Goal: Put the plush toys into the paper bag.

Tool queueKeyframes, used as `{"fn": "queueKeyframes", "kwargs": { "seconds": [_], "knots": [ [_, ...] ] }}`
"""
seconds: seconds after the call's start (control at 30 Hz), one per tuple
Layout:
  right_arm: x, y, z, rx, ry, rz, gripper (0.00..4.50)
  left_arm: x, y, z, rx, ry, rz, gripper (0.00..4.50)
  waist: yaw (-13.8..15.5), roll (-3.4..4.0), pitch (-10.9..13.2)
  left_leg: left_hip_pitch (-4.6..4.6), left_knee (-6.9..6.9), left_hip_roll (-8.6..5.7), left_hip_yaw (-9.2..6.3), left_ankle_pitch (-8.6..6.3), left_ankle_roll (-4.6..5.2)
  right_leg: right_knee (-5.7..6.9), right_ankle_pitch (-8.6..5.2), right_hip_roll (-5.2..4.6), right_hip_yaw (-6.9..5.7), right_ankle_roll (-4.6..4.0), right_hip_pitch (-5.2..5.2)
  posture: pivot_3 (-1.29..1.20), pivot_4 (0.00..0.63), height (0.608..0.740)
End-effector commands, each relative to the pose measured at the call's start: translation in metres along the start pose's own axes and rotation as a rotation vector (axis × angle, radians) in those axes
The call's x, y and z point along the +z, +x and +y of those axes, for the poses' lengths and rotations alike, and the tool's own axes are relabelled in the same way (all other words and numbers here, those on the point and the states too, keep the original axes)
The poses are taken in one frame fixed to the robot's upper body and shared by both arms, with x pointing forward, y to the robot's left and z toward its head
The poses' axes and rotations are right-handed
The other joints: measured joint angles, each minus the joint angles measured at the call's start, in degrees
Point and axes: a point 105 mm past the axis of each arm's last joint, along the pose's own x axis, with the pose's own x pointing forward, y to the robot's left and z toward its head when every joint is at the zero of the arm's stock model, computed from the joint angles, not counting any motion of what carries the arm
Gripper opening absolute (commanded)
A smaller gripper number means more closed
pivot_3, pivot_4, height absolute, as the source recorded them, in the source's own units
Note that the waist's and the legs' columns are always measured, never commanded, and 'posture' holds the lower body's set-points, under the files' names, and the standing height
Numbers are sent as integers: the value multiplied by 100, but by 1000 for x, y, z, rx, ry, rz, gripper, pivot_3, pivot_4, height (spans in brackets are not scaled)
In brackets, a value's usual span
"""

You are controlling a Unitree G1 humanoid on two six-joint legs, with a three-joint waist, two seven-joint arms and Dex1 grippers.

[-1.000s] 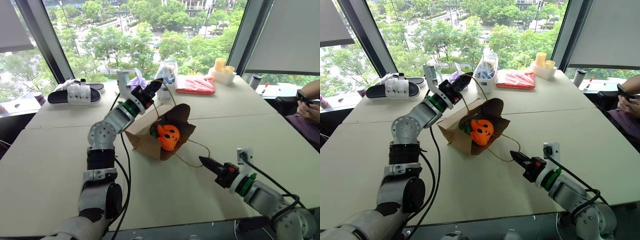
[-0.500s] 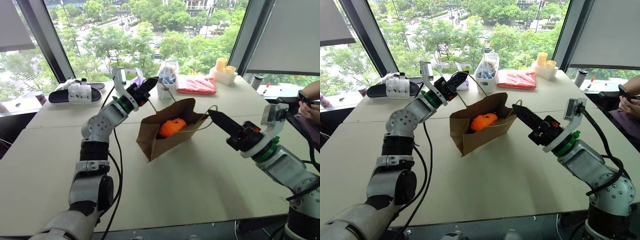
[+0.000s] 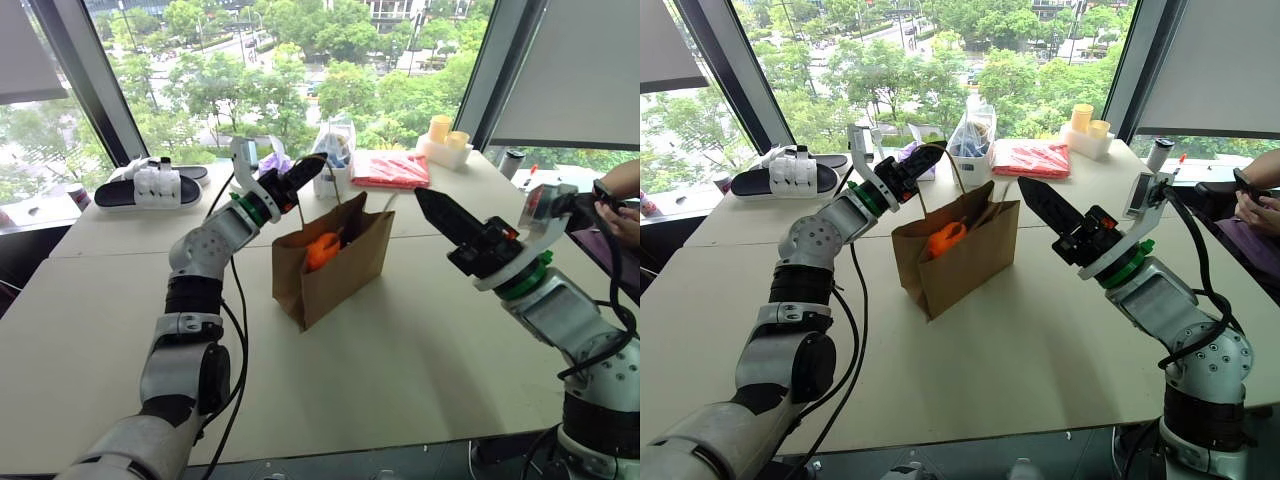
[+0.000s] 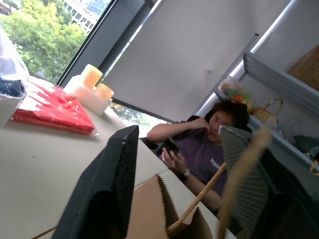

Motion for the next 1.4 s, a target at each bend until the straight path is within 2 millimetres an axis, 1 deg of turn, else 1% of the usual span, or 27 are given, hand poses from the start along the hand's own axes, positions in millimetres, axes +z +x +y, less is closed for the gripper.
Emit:
{"fn": "queueKeyframes", "kwargs": {
  "seconds": [0.03, 0.1, 0.27, 0.33, 0.43, 0.6, 0.7, 0.73, 0.8, 0.9, 0.97, 1.0, 1.03, 1.2, 1.33, 1.4],
  "knots": [
    [0, 2, 6, 18, -25, -5, 4358, 11, -8, 1, -18, 40, 3, 4237, -9, 0, 0, 0, 0, 0, 0, 0, 0, 0, 0, 0, 0, 0, 0, 0, 150, 740],
    [-6, -5, 1, -3, -13, 5, 4358, 19, -20, 10, 8, 43, -7, 4237, -21, 0, 0, 0, 0, 0, 0, 0, 0, 1, 0, 1, -1, 0, -2, 0, 150, 740],
    [-35, -12, -13, -60, 1, 100, 4358, 27, -38, 16, 3, 50, 10, 4237, -100, 0, 0, 0, -3, 0, -2, -1, 2, 7, 0, 1, 0, 0, -4, 0, 150, 740],
    [-42, -13, -17, -76, 9, 116, 4358, 31, -45, 19, 7, 51, 11, 4237, -99, 0, 0, 0, -2, 0, -2, 0, 1, 7, 0, 1, 0, 0, -4, 0, 150, 740],
    [-47, -13, -20, -84, 12, 128, 4358, 33, -50, 21, 8, 55, 16, 4237, -103, 0, 0, 0, -1, 0, -2, 0, 1, 8, 0, 1, 0, 0, -4, 0, 150, 740],
    [-72, -12, -35, -144, -24, 234, 4358, 38, -71, 27, 17, 95, 56, 4237, -131, 0, 0, 2, -3, 1, -3, -1, 1, 10, 0, 1, 0, 0, -8, 0, 150, 740],
    [-93, -9, -43, -175, -108, 343, 4358, 35, -93, 37, 54, 145, 105, 4237, -136, 1, 0, 2, -4, 2, -2, 0, 1, 11, 0, 2, 0, 0, -10, 0, 150, 740],
    [-97, -7, -45, -182, -131, 359, 4123, 35, -99, 41, 71, 158, 119, 4274, -142, 1, 0, 2, -5, 2, -2, 0, 1, 11, 0, 1, 1, 0, -11, 0, 150, 740],
    [-101, -2, -46, -178, -141, 358, 3469, 35, -113, 46, 96, 173, 130, 4292, -136, 1, 0, 2, -6, 2, -2, 0, 1, 13, 0, 1, 1, 0, -13, 0, 150, 740],
    [-113, 5, -42, -144, -168, 398, 1926, 39, -133, 47, 114, 176, 132, 4292, -122, 0, 0, 1, -6, 3, -6, 0, 0, 13, 0, 1, 1, 0, -14, 0, 150, 740],
    [-118, 10, -39, -120, -175, 416, 796, 39, -142, 42, 109, 180, 142, 4292, -113, 0, 0, 1, -6, 3, -12, 0, 0, 12, 0, 1, 1, 0, -14, 0, 150, 740],
    [-120, 12, -38, -111, -180, 424, 358, 37, -145, 38, 103, 183, 150, 4292, -107, 0, 0, 1, -6, 3, -14, 0, 0, 13, 0, 0, 1, 0, -14, 0, 150, 740],
    [-123, 13, -38, -102, -186, 435, 47, 34, -148, 35, 98, 188, 161, 4292, -100, 0, 0, 1, -6, 4, -20, 0, 0, 12, 0, -1, 2, 0, -14, 0, 150, 740],
    [-131, 24, -40, -81, -235, 481, 47, 8, -151, 14, 44, 201, 239, 4292, -107, 0, 0, 1, -6, 5, -22, 0, -1, 11, 0, -3, 3, 0, -13, 0, 150, 740],
    [-133, 33, -41, -61, -245, 493, 47, -7, -145, 3, 7, 180, 255, 4292, -109, 0, 0, 1, -6, 4, -22, 0, -1, 10, 0, -2, 3, -1, -13, 0, 150, 740],
    [-135, 38, -43, -56, -251, 500, 47, -17, -139, -3, -18, 193, 274, 4292, -114, 0, 0, 1, -6, 4, -21, 0, -1, 10, 0, -2, 3, -1, -14, 0, 150, 740]
  ]
}}
